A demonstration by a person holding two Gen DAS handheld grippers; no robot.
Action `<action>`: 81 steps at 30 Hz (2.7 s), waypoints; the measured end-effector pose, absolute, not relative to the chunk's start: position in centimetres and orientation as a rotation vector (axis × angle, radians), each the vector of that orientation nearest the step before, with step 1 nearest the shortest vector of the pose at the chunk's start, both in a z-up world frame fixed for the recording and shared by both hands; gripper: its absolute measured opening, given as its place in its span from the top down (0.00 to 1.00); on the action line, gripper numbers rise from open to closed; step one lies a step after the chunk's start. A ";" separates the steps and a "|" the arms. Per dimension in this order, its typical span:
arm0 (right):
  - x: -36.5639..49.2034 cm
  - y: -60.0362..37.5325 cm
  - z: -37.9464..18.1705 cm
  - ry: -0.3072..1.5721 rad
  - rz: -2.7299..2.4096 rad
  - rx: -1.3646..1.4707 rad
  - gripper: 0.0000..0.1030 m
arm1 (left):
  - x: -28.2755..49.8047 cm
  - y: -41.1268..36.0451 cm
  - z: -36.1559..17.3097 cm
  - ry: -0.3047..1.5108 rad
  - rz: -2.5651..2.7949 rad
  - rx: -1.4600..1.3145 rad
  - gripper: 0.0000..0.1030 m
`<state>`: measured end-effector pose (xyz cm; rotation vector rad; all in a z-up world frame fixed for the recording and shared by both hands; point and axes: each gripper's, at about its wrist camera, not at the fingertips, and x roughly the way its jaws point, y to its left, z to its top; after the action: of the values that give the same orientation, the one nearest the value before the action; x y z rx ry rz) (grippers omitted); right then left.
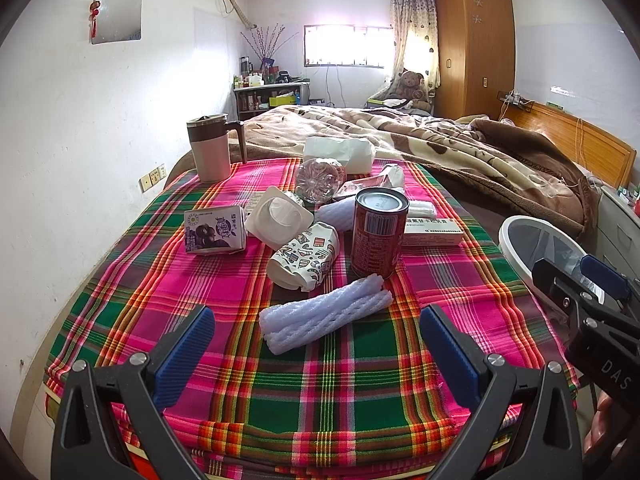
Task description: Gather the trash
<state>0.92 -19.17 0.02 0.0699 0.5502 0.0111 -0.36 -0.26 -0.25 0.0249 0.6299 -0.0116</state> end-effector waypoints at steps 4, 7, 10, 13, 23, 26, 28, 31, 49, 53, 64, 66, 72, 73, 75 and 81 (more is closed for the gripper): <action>0.9 -19.2 0.0 0.550 0.012 0.070 0.19 | -0.3 -0.3 -0.3 0.630 -0.012 0.025 0.00; 1.0 -19.2 0.0 0.550 0.012 0.071 0.19 | -0.4 -0.3 -0.3 0.630 -0.012 0.024 0.00; 0.9 -19.2 0.0 0.552 0.011 0.071 0.19 | -0.4 -0.2 -0.3 0.630 -0.013 0.024 0.00; 0.9 -19.1 0.0 0.552 0.011 0.070 0.19 | -0.4 -0.3 -0.2 0.630 -0.013 0.023 0.00; 0.9 -19.1 0.0 0.553 0.012 0.071 0.19 | -0.4 -0.3 -0.2 0.631 -0.014 0.022 0.00; 0.9 -19.1 0.0 0.552 0.013 0.071 0.19 | -0.4 -0.3 -0.2 0.632 -0.014 0.021 0.00; 0.9 -19.1 0.0 0.552 0.014 0.070 0.19 | -0.4 -0.2 -0.2 0.631 -0.015 0.020 0.00; 0.9 -19.1 0.0 0.552 0.013 0.071 0.19 | -0.4 -0.2 -0.2 0.632 -0.015 0.021 0.00; 0.9 -19.1 0.0 0.552 0.013 0.071 0.19 | -0.5 -0.2 -0.2 0.632 -0.016 0.019 0.00; 0.9 -19.1 0.0 0.552 0.013 0.071 0.19 | -0.4 -0.3 0.0 0.632 -0.016 0.019 0.00; 1.1 -19.2 -0.1 0.560 0.012 0.073 0.19 | -0.2 -0.3 -0.1 0.639 -0.017 0.017 0.00; 1.2 -19.2 -0.2 0.562 0.011 0.073 0.19 | -0.1 -0.3 -0.1 0.643 -0.020 0.015 0.00; 1.8 -19.5 -0.3 0.523 0.040 0.111 0.19 | 1.0 0.3 -1.4 0.694 -0.064 0.012 0.00; 2.1 -19.6 -0.4 0.520 0.053 0.123 0.19 | 1.2 0.6 -1.7 0.708 -0.068 0.014 0.00; 3.1 -19.5 -0.7 0.536 0.086 0.132 0.19 | 1.6 1.1 -2.3 0.728 -0.085 0.006 0.00; 5.4 -18.4 -1.4 0.536 0.169 0.153 0.19 | 3.0 2.2 -3.6 0.759 -0.146 0.000 0.00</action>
<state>5.37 -18.43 -1.36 0.1527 0.5362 0.1687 3.03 2.17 -3.55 -0.0004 0.7590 -0.1455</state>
